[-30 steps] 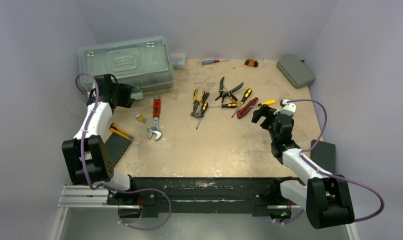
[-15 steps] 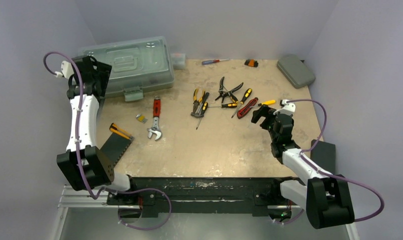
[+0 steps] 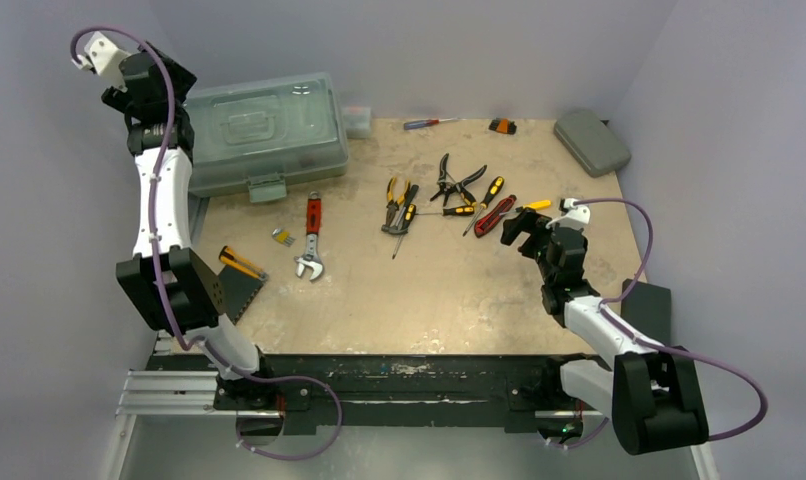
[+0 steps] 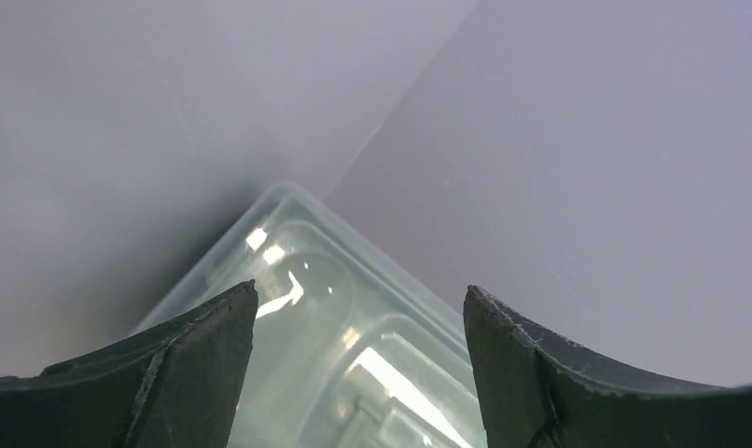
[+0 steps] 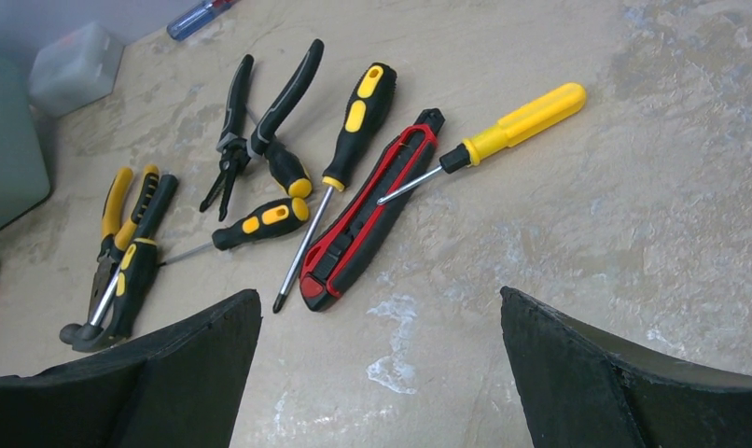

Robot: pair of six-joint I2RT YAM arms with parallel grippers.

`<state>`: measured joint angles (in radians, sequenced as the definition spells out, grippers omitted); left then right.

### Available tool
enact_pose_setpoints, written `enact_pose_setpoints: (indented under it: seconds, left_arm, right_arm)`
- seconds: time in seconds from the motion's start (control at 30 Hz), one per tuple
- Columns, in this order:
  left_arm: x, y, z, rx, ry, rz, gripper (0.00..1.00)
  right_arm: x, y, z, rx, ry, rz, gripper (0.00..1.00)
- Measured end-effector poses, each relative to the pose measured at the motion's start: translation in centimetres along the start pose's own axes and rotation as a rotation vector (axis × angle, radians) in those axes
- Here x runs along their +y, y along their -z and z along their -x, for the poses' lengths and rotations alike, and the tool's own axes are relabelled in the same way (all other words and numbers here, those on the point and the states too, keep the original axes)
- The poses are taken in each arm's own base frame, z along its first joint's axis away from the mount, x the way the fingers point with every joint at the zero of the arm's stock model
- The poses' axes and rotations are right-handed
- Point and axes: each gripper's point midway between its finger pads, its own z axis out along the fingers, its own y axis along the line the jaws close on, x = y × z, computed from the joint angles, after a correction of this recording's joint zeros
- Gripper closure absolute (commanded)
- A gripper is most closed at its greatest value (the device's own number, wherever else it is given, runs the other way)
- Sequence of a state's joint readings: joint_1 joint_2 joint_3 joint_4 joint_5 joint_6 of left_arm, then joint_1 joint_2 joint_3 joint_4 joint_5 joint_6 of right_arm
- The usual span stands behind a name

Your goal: Pack the tool kit

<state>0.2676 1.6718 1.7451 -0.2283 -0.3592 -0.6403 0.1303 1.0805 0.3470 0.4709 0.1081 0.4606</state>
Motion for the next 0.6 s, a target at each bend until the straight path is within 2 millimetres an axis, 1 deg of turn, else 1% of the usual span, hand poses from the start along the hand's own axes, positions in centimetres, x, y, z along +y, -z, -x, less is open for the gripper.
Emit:
enact_pose_setpoints:
  seconds: [0.07, 0.23, 0.3, 0.43, 0.6]
  left_arm:
    - [-0.1, -1.5, 0.0, -0.025, -0.052, 0.003, 0.20]
    - [1.2, -3.6, -2.1, -0.001, -0.114, 0.050, 0.17]
    - [1.5, -4.4, -2.6, 0.005, -0.130, 0.070, 0.16]
    - [1.9, -5.4, -2.5, -0.005, -0.166, 0.100, 0.12]
    - [2.5, -5.8, -2.1, -0.005, -0.157, 0.121, 0.12]
  right_arm:
    - [0.0, -0.1, -0.2, 0.005, -0.006, 0.001, 0.01]
    - [0.3, -0.1, -0.3, 0.011, -0.014, 0.017, 0.01]
    - [0.4, -0.1, -0.3, 0.011, -0.018, 0.020, 0.01]
    - [0.4, -0.1, -0.3, 0.009, -0.019, 0.021, 0.01]
    - [0.4, -0.1, -0.3, 0.012, -0.019, 0.023, 0.01]
